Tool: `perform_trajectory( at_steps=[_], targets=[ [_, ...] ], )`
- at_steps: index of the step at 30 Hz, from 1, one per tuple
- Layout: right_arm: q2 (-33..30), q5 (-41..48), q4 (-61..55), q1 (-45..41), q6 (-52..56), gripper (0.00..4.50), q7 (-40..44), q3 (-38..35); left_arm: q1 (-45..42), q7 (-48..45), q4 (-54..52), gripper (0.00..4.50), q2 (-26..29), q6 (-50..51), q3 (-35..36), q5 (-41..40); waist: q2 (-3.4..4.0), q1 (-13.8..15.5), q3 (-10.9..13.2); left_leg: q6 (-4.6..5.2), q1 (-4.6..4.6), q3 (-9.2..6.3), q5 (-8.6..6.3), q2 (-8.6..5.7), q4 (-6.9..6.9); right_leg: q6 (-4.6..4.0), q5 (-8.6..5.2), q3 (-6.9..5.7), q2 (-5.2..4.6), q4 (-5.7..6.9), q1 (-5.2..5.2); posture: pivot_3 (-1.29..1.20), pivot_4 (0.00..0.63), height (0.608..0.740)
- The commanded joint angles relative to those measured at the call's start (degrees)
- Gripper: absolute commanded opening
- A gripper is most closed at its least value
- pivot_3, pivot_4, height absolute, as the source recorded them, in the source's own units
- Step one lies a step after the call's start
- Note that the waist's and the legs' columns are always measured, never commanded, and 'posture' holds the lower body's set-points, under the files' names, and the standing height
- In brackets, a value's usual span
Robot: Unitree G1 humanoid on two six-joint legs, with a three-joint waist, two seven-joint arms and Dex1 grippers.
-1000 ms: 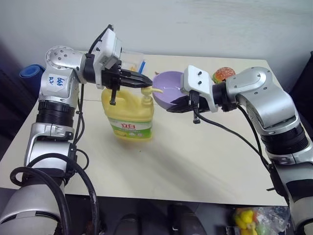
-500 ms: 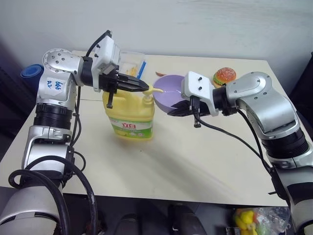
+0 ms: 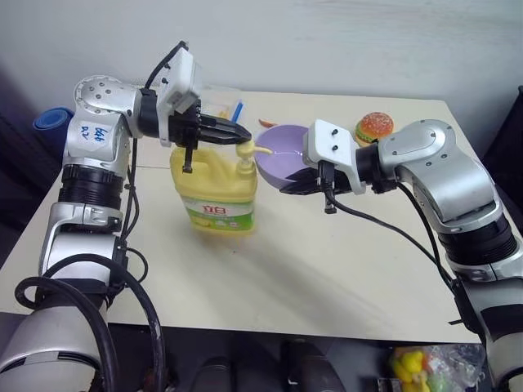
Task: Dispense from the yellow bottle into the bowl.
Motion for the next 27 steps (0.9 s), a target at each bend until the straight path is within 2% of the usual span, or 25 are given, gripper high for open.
perform_trajectory(
  at_steps=[1, 5, 8, 27],
  targets=[
    [-0.4, 0.6, -2.1, -0.4, -0.7, 0.00, -0.1, -1.2, -0.6, -0.3, -0.6, 0.01, 1.0, -2.5, 0.3, 0.7, 0.00, 0.0, 0.0, 0.00, -0.02, 0.00, 0.00, 0.01, 0.00, 0.00, 0.00, 0.00, 0.00, 0.00, -0.02, 0.00, 0.150, 0.740],
    [-0.4, 0.6, -2.1, -0.4, -0.8, 0.00, -0.1, -1.2, -0.3, -1.4, -1.1, 0.01, 1.0, -2.1, 0.2, 0.3, 0.00, 0.0, 0.0, 0.00, -0.22, -0.05, 0.00, 0.00, 0.11, 0.00, 0.00, -0.01, -0.01, 0.02, -0.14, 0.00, 0.150, 0.740],
    [-0.4, 0.5, -2.1, -0.4, -0.9, 0.00, 0.0, -1.0, -0.7, -2.0, 0.6, 0.01, 1.0, -4.2, -1.6, 2.6, 0.00, 0.0, 0.0, -0.01, -0.71, -0.09, 0.01, -0.05, 0.32, 0.00, 0.00, -0.14, -0.07, 0.29, -0.65, 0.00, 0.150, 0.740],
    [0.1, 0.5, -2.6, -0.3, -0.6, 0.00, 0.8, -0.1, -6.4, -8.6, 11.4, 0.01, -1.0, -13.1, -9.8, 7.5, 0.01, 0.1, 0.0, -0.01, -0.57, 0.04, 0.01, -0.11, 0.40, 0.00, 0.00, -0.36, -0.09, 0.48, -0.63, 0.00, 0.150, 0.740]
  ],
)
